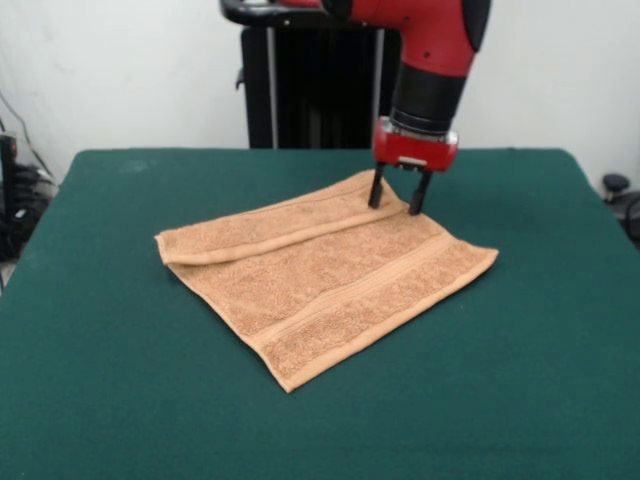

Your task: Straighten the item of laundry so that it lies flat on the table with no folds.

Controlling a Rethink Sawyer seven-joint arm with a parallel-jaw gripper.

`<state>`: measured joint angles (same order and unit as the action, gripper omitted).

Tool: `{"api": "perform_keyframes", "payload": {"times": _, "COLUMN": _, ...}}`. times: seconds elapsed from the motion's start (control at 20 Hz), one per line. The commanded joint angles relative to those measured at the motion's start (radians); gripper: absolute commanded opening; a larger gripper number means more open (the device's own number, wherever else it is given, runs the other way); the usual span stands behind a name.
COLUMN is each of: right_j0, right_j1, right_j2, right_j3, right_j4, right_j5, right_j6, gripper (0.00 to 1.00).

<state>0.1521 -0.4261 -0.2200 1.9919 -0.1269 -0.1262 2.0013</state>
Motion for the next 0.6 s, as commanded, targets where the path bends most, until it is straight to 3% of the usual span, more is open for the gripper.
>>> {"api": "perform_keyframes", "payload": {"times": 0.05, "right_j0": 0.044, "right_j1": 0.043, "right_j2": 0.113, "right_j3": 0.021, "right_j4": 0.086, "right_j5": -0.038, "right_j6": 0.229, "gripper": 1.0}}
{"api": "perform_keyframes", "payload": {"times": 0.6, "right_j0": 0.04, "right_j1": 0.071, "right_j2": 0.109, "right_j3": 0.024, "right_j4": 0.086, "right_j5": -0.082, "right_j6": 0.221, "gripper": 1.0}}
